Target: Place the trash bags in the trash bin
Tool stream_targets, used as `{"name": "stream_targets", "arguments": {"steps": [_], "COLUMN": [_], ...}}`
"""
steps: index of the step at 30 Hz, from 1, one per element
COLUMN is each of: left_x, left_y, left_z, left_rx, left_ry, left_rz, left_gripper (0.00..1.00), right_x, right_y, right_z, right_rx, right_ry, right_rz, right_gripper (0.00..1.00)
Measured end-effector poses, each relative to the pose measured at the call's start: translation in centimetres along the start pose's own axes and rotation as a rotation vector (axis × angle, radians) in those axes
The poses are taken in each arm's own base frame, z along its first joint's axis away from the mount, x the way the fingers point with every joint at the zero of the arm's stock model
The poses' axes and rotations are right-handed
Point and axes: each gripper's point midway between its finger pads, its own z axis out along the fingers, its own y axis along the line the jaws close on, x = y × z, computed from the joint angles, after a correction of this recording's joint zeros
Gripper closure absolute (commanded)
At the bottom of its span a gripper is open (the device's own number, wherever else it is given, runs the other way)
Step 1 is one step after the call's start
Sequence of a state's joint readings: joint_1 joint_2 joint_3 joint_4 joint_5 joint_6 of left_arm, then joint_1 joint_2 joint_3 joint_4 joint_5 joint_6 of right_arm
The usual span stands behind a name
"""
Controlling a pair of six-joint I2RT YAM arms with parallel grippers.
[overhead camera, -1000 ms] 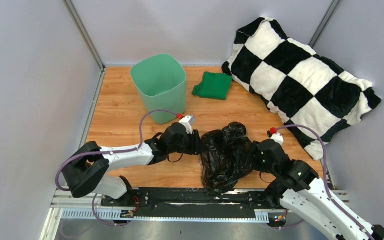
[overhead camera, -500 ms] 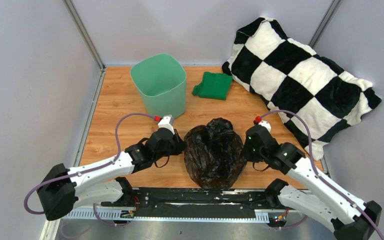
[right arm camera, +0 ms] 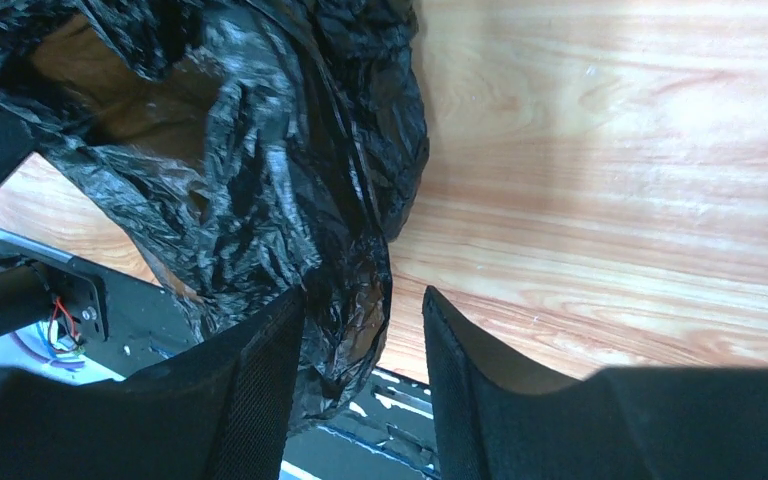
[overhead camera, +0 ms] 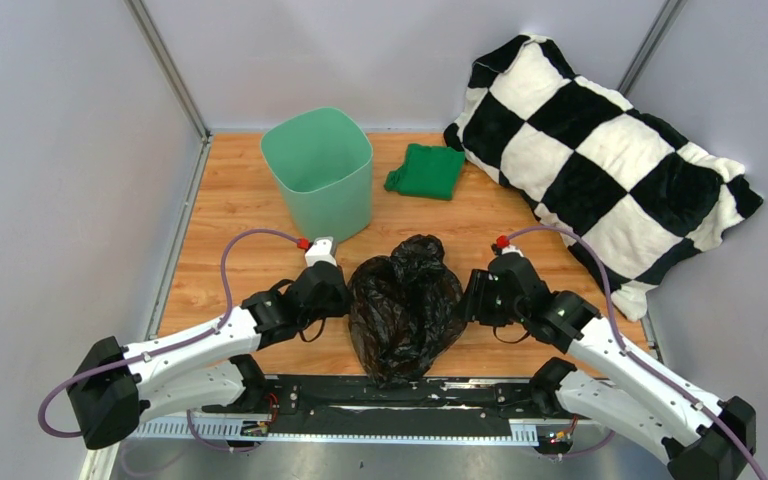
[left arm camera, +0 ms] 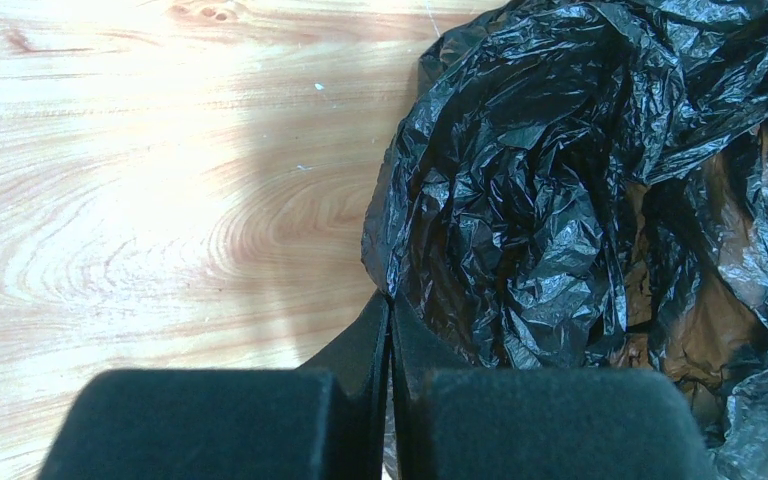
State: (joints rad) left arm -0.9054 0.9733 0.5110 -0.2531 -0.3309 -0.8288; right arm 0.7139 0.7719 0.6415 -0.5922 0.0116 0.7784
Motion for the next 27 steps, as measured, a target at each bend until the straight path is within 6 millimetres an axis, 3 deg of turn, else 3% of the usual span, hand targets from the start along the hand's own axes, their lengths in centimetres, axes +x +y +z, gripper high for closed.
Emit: {"name": "stream_targets", "arguments": {"steps": [5, 10, 12, 17, 19, 22, 25, 27], "left_x": [0.2, 0.3, 0.4, 0.5, 0.0, -3.2, -10.0, -16.0], "left_y": [0.2, 0.3, 0.3, -0.1, -0.8, -3.8, -9.5, -14.1], "left_z": [0.0, 0.0, 0.0, -0.2, -0.7, -2.3, -5.4, -8.7], "left_rx": [-0.009, -0.009, -0.006, 0.013, 0.029, 0.087, 0.193, 0.279], "left_ry": [0.006, 0.009, 0.014, 0.024, 0.033, 0.005, -0.085, -0.171], "left_rz": [0.006, 0.007, 0.007, 0.004, 0.008, 0.022, 0.051, 0.077], "left_gripper": [1.0, 1.0, 1.0, 1.0, 1.0, 1.0, 1.0, 1.0], "right_x": [2.5, 2.8, 2.6, 1.7, 0.8, -4.3, -13.3, -19.2], "right_y": [-0.7, 0.2, 0.6, 1.9, 2.4, 5.1, 10.2, 13.5], "right_z": [1.1, 1.3, 1.5, 1.7, 1.2, -2.0, -8.5, -14.3], "right_rx": [-0.038, -0.137, -0.176, -0.243, -0.236, -0.219, -0.25, -0.278], "right_ry": [0.04, -0.003, -0.024, -0.065, -0.07, -0.139, -0.332, -0.488], "right_rz": [0.056, 0.121, 0.146, 0.177, 0.153, 0.079, -0.035, -0.109], "right_gripper": [0.47, 0.53, 0.6, 0.98, 1.0, 1.0, 1.0, 1.0]}}
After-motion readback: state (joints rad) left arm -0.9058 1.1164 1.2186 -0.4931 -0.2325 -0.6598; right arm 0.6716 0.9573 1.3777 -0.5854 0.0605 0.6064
